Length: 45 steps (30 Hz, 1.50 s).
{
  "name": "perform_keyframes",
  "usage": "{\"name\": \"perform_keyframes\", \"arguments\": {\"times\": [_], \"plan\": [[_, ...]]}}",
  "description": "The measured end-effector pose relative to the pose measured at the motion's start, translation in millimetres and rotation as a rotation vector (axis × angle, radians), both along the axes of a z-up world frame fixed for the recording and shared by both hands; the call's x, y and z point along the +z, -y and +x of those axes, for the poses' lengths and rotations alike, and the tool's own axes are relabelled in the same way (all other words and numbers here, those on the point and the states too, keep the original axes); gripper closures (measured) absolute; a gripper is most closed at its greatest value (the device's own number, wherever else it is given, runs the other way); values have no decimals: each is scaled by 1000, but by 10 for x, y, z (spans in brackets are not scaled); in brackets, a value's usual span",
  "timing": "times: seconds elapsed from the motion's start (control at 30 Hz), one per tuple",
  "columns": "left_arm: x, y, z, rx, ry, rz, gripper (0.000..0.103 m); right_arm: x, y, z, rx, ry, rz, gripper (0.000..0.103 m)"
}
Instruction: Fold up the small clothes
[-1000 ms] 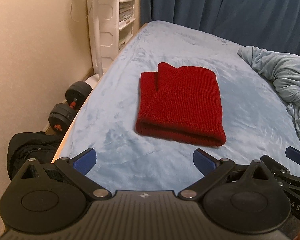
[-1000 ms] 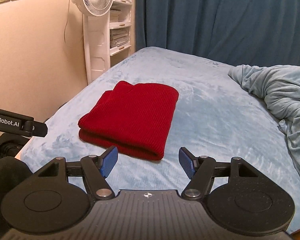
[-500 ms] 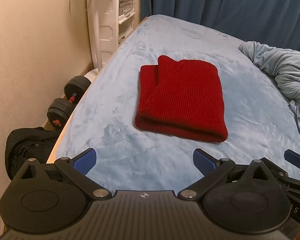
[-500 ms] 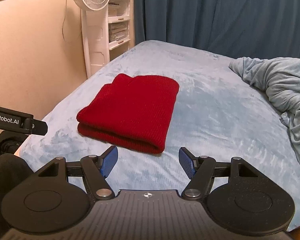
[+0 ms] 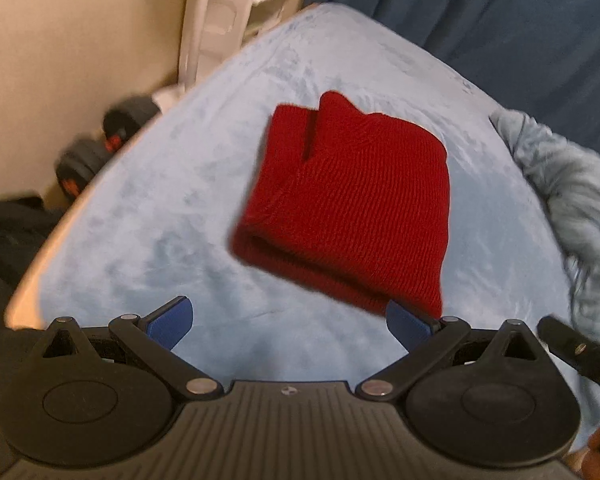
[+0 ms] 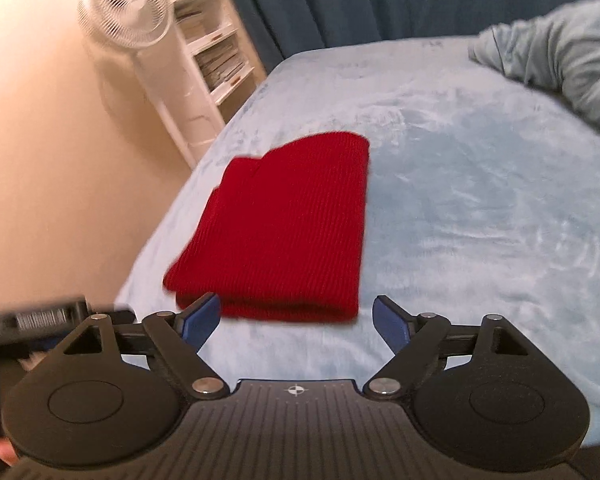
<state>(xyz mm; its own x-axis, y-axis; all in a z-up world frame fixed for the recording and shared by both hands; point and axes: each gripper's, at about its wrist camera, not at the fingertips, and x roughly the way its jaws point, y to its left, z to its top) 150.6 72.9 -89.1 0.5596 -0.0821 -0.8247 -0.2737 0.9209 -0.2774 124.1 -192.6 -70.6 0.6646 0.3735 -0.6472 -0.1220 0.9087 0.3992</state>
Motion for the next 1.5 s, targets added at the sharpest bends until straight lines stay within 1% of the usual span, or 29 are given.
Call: {"name": "perform_keyframes", "arguments": {"times": [0.1,0.17,0.3,0.43,0.5,0.6,0.63,0.67,0.7,0.73,0.77,0.8,0.83,0.87,0.93,0.97,1.0,1.03,1.1,1.13,1.2,1.23,1.27,1.3,1.37,1.4,1.43,1.47,1.5], "plan": [[-243,-63,303,72,-24,-122,0,-11,180,555,-29,-34,73,16],[-432,-123,501,130,-53,-192,0,-48,277,1029,-31,-63,121,15],[-714,-255,772,237,-87,-233,0,-223,362,2099,-49,-128,177,14],[-933,-430,920,320,-109,-260,0,-552,213,3063,-77,-203,147,14],[-1040,-526,955,354,-133,-277,0,-732,65,3446,-59,-228,123,14],[-1184,-647,986,380,-152,-339,1,-993,-199,3914,5,-278,66,14],[-1190,-653,985,386,-144,-332,6,-1071,-295,4033,24,-296,26,14],[-1181,-655,988,386,-125,-322,14,-1133,-361,4114,35,-312,-11,15],[-1166,-642,995,368,-100,-325,38,-1209,-437,4190,54,-335,-44,17],[-1145,-632,1021,358,-96,-321,41,-1272,-482,4215,73,-356,-67,42],[-1124,-629,1055,353,-102,-304,42,-1311,-513,4215,96,-373,-68,77],[-1106,-629,1104,334,-109,-283,47,-1312,-516,4174,111,-359,-75,77],[-1079,-640,1174,298,-116,-257,51,-1278,-495,4087,123,-328,-103,79],[-1056,-699,1284,263,-124,-239,52,-1251,-432,3992,113,-310,-109,80],[-1008,-841,1604,166,-140,-203,56,-1221,-176,3723,49,-308,-102,81],[-959,-921,1841,114,-125,-176,56,-1229,-3,3525,3,-322,-90,82],[-906,-956,2106,42,-115,-145,56,-1267,193,3277,-57,-344,-51,82],[-845,-942,2444,-53,-109,-101,56,-1321,382,2981,-124,-365,5,83],[-772,-806,2989,-189,-102,-67,56,-1462,645,2281,-283,-397,155,83],[-733,-649,3259,-273,-103,-36,56,-1530,684,1927,-356,-399,224,83],[-685,-327,3562,-377,-99,40,56,-1631,633,1328,-470,-367,325,83],[-665,-208,3621,-403,-99,71,60,-1657,587,1160,-506,-342,348,83],[-650,-125,3654,-415,-100,81,62,-1666,532,1065,-525,-317,352,83],[-632,-94,3641,-409,-97,88,62,-1656,491,1053,-523,-295,327,83],[-619,-159,3557,-394,-83,95,63,-1632,480,1158,-501,-294,279,82],[-610,-226,3514,-378,-75,93,69,-1617,499,1211,-498,-303,276,81],[-596,-301,3503,-355,-74,84,72,-1597,528,1261,-496,-314,275,79],[-587,-382,3476,-330,-71,61,72,-1579,541,1297,-493,-317,262,75],[-571,-460,3424,-301,-64,25,72,-1561,563,1305,-490,-315,245,75]]}}
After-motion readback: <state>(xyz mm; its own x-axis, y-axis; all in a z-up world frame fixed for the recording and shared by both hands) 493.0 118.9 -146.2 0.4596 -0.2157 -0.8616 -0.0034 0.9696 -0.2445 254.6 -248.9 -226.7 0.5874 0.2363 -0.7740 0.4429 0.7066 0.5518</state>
